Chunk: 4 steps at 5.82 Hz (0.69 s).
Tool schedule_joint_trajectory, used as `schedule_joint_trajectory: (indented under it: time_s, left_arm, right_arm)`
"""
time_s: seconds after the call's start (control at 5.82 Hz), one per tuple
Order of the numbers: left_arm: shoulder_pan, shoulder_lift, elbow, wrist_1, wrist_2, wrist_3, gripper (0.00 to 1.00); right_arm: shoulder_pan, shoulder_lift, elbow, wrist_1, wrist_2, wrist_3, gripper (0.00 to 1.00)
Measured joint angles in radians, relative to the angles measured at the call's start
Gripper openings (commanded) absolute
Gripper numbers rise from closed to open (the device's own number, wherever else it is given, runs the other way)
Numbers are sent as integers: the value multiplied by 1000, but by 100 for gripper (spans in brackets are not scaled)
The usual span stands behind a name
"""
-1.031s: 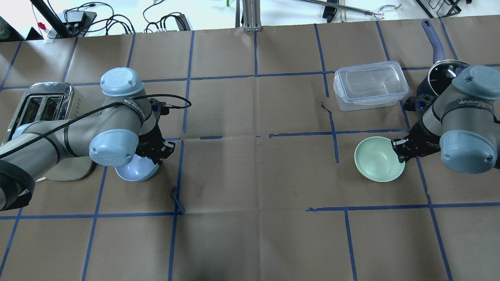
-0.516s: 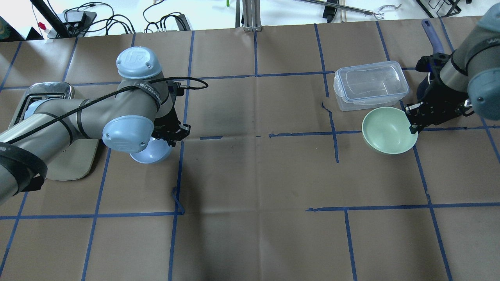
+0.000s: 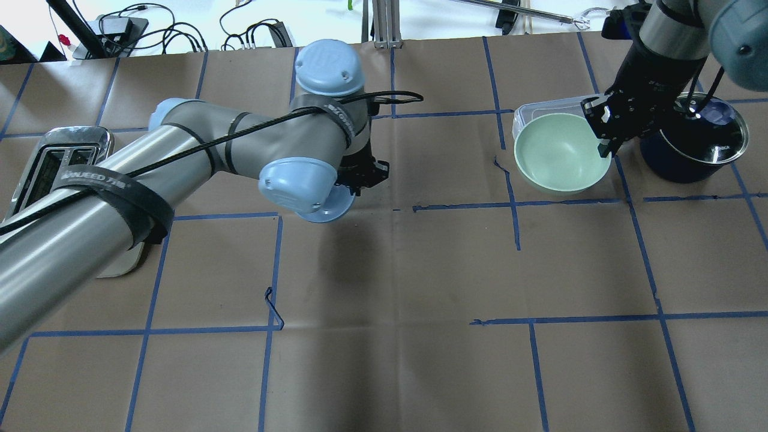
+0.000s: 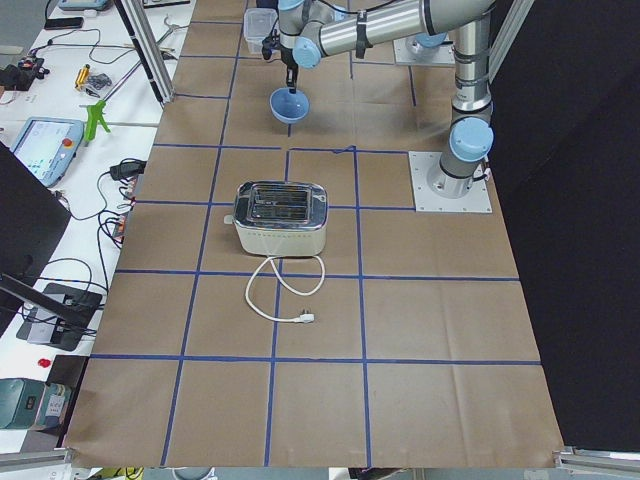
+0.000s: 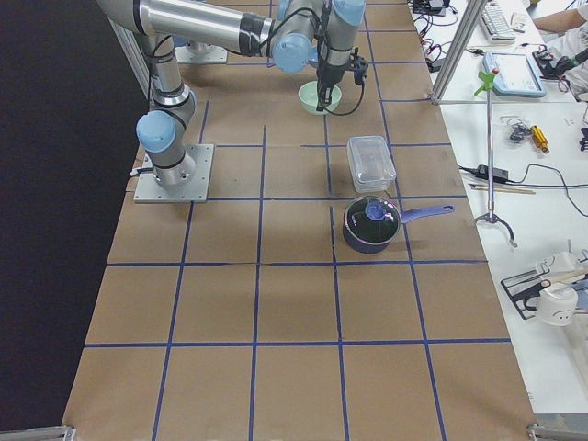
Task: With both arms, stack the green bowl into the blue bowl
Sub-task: 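Carry blue bowl to table center with left while right lifts green bowl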
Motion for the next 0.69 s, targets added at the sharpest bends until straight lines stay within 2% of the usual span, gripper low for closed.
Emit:
schedule_joint_trajectory:
  time_s: [0.34,0.52,0.69]
  left_arm:
    - [-76,-78,66,4,-6,-30,10]
    - [-104,-89,66,5,-35,-30,42]
    - [-125,-94,61,5,-67,-27,98]
  right_arm:
    - [24,1,-43,58,16,41,9]
    - [25,1,-43,62,15,43,9]
    - [23,4,-42,62,12,39,9]
